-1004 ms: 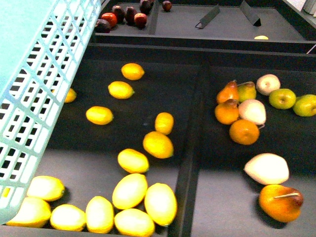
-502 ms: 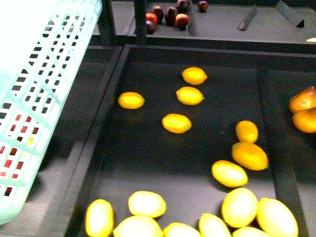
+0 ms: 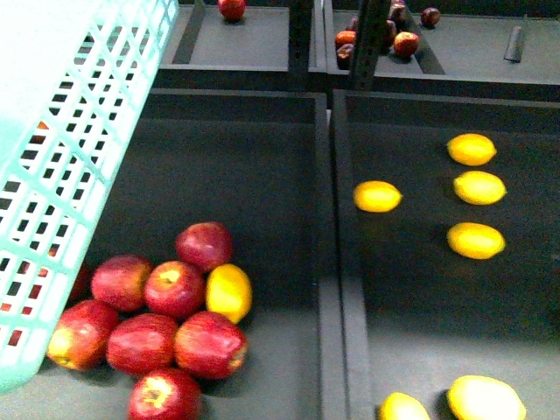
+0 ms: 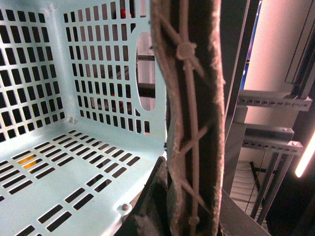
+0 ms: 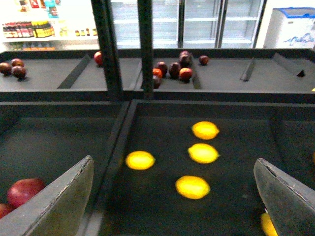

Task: Pick lemon and mango into basket

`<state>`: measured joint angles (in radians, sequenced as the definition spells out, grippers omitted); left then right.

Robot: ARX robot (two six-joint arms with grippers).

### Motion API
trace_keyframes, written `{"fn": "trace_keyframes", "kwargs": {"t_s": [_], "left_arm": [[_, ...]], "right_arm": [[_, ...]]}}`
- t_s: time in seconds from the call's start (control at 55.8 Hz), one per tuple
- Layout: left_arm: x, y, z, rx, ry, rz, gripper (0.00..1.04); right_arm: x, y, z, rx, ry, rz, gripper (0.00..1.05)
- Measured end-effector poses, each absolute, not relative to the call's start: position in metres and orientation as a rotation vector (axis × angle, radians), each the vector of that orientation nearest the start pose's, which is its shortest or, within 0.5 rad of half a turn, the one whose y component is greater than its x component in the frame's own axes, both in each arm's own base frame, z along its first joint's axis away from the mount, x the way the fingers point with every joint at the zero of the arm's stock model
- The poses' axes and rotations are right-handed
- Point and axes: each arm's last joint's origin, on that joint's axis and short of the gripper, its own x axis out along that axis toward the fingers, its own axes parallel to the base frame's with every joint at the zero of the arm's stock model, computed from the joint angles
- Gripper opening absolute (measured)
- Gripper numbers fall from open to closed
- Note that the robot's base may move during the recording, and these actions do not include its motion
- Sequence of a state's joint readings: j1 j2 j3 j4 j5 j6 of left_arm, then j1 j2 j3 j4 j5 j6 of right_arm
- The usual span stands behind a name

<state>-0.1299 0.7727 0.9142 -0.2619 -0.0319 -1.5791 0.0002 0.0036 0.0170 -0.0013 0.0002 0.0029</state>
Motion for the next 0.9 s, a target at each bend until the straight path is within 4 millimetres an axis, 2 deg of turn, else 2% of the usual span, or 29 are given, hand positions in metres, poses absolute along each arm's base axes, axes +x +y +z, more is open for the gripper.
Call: {"fn": "trace_keyframes", "kwargs": {"t_s": [0.341, 0.394, 0.52, 0.627, 0.717, 0.896], "left_arm": [[0.16, -0.018, 0.37, -1.552, 0.146, 0.044, 0.08], [0.162, -0.02, 0.371, -1.461, 0.273, 0.065, 0.08], [0.169, -0.033, 0.373, -1.109, 0.55, 0.066, 0.07], [0.187, -0.05, 0.36, -0.922, 0.641, 0.019, 0.07], [0.213, -0.069, 0.347, -0.833, 0.698, -0.004, 0.07], [0.269, -0.118, 0.342, -0.832, 0.773, -0.152, 0.07]], "right_arm": [[0.097, 0.0, 0.169, 0.003, -0.011, 0.006, 0.96], [0.097, 0.0, 0.169, 0.003, -0.011, 0.003, 0.96], [0.097, 0.0, 0.169, 0.003, -0.011, 0.003, 0.96], [0.097, 0.0, 0.169, 0.003, -0.011, 0.003, 0.96], [0.097, 0.0, 0.169, 0.003, -0.011, 0.0, 0.96], [0.097, 0.0, 0.169, 0.002, -0.011, -0.001, 0.96]]}}
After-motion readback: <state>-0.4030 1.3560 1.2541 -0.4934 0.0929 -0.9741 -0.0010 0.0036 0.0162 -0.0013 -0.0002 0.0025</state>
